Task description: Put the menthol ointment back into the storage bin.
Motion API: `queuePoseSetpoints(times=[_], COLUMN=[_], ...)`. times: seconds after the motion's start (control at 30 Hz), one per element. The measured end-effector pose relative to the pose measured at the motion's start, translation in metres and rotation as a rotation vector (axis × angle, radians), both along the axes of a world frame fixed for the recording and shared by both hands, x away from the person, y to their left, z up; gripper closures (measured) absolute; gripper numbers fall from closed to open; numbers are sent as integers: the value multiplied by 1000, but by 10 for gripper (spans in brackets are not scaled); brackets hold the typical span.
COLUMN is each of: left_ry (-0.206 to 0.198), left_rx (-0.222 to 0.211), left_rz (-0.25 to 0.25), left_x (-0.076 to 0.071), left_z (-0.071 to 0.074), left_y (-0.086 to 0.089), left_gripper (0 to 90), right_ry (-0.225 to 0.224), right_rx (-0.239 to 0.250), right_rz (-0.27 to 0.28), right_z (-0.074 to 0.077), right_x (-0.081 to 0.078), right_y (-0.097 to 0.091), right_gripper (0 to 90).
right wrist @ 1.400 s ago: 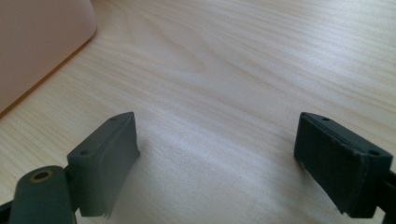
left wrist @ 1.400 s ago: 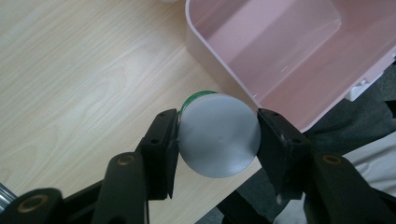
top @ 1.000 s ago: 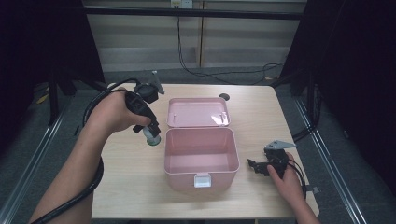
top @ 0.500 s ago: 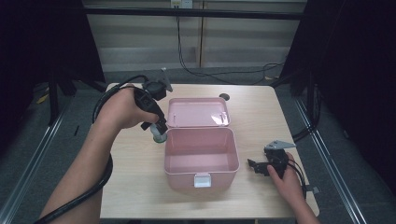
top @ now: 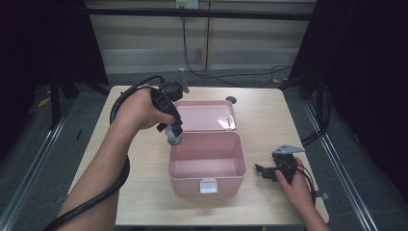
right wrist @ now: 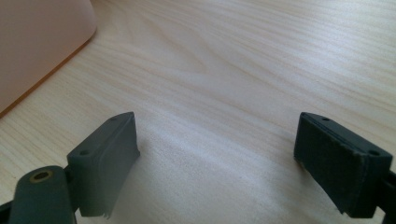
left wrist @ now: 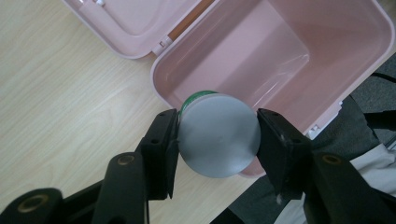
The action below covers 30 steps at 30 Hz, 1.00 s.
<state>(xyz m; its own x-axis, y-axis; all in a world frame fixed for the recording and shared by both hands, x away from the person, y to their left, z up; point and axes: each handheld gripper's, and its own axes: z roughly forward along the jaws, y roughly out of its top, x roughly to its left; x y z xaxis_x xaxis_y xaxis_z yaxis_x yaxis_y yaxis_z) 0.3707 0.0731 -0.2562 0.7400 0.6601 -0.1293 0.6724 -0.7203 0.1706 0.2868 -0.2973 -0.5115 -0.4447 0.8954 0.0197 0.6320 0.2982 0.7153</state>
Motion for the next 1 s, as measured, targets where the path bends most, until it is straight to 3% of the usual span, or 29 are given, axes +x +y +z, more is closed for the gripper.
queuePoseSetpoints(times=[0.3, 0.83, 1.0], left_ry=[-4, 21, 20], left_rx=[3, 9, 5], left_rz=[-14, -32, -18], left_x=[2, 6, 6], left_z=[-7, -33, -42], left_y=[-12, -32, -37], left_gripper=[504, 503, 503], right_ry=[0, 0, 0], right_rx=[0, 0, 0], right_rz=[0, 0, 1], right_z=[0, 0, 0], right_x=[0, 0, 0], right_y=[0, 0, 0], right_gripper=[132, 132, 132])
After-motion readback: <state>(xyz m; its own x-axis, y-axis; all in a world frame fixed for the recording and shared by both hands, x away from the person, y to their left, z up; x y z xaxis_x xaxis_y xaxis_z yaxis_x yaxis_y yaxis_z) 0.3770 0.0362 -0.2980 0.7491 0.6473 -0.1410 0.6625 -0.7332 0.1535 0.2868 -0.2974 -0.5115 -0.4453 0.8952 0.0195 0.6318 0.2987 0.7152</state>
